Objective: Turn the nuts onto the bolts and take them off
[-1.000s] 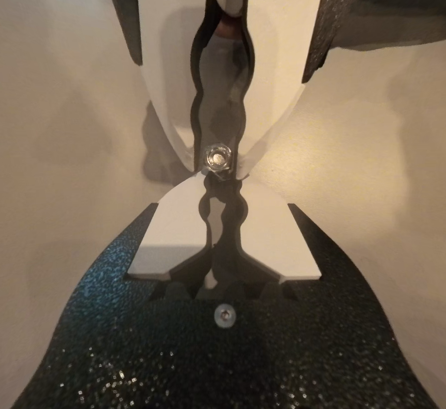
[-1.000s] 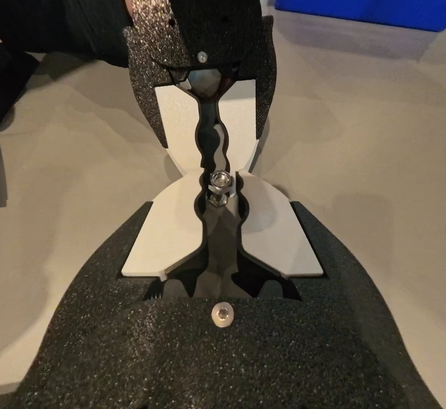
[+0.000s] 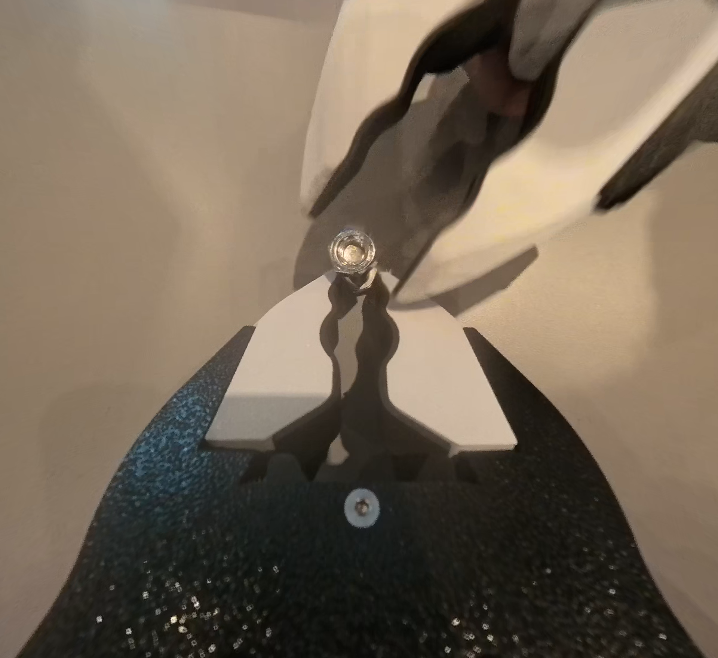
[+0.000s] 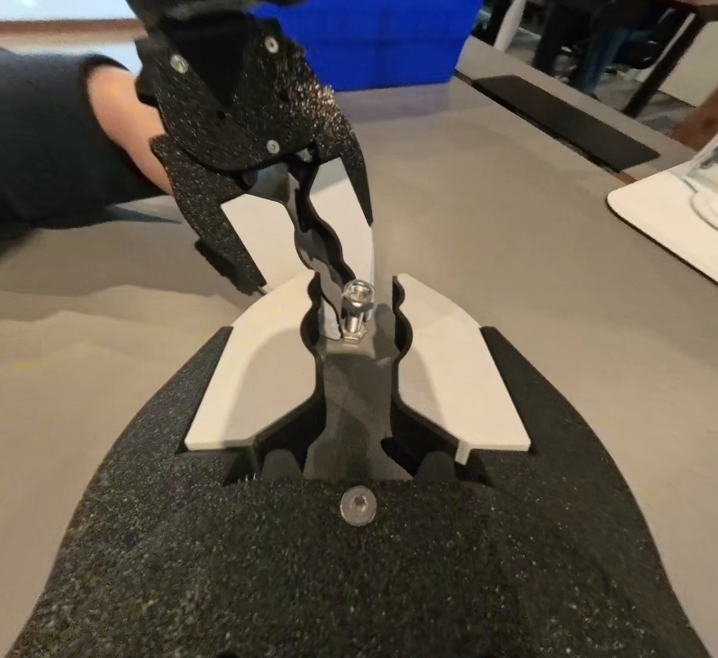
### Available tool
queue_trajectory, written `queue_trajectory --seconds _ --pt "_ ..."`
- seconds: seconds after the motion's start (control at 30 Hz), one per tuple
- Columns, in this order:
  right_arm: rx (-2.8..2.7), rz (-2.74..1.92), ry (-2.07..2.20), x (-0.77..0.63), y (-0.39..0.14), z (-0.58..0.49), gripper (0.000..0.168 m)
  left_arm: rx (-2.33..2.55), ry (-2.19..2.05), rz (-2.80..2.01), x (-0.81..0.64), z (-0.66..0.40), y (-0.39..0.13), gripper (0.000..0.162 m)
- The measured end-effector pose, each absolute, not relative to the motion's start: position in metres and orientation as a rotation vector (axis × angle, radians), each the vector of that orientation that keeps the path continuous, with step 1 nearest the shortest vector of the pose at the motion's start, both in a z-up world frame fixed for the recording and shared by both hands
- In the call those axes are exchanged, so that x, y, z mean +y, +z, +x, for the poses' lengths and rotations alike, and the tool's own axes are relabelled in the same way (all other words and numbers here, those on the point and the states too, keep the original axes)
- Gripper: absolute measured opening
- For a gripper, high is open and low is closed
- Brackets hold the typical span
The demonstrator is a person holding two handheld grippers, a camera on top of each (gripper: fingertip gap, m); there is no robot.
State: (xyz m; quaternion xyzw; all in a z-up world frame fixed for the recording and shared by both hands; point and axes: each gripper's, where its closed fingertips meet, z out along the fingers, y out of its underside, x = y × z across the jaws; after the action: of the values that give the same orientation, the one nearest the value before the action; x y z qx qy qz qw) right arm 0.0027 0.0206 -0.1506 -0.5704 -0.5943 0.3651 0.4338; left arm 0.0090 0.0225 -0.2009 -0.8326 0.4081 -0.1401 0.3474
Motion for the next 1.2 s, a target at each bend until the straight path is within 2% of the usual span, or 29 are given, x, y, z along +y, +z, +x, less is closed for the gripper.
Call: queue_trajectory --seconds 0.17,0.43,0.53,0.8,0.83,0.87,1.07,1.13,1.2 --pt "-1.558 -1.384 1.080 0.016 -0.149 0.014 0.026 1.059 -0.367 -2.159 0.023 0.009 -0.201 0.016" --pt "-1.673 -1.396 1.020 0.012 -0.162 0.011 0.030 1.059 -0.368 -2.159 0.023 0.009 -0.201 0.016" --pt "-1.716 -1.399 1.083 0.004 -0.164 0.018 0.021 1.059 -0.371 -2.159 0.023 0.009 -0.201 0.016" --pt "-1.694 -1.400 0.990 0.013 -0.166 0.010 0.032 1.061 -0.371 -2.158 0.023 0.009 -0.201 0.016" --pt "-1.709 -1.379 1.012 0.009 -0.165 0.012 0.029 1.061 -0.371 -2.157 0.023 0.009 -0.201 0.016" --pt "-1.729 -1.365 1.062 0.003 -0.163 0.015 0.015 1.062 -0.372 -2.156 0.023 0.010 -0.201 0.016" --pt "-1.643 -1.424 1.024 0.016 -0.162 0.011 0.033 1.061 -0.376 -2.159 0.023 0.010 -0.201 0.016" --pt "-1.683 -1.417 1.004 0.013 -0.166 0.010 0.032 1.060 -0.376 -2.160 0.023 0.010 -0.201 0.016" --pt "-1.716 -1.383 1.051 0.006 -0.164 0.015 0.023 1.059 -0.378 -2.159 0.023 0.010 -0.201 0.016"
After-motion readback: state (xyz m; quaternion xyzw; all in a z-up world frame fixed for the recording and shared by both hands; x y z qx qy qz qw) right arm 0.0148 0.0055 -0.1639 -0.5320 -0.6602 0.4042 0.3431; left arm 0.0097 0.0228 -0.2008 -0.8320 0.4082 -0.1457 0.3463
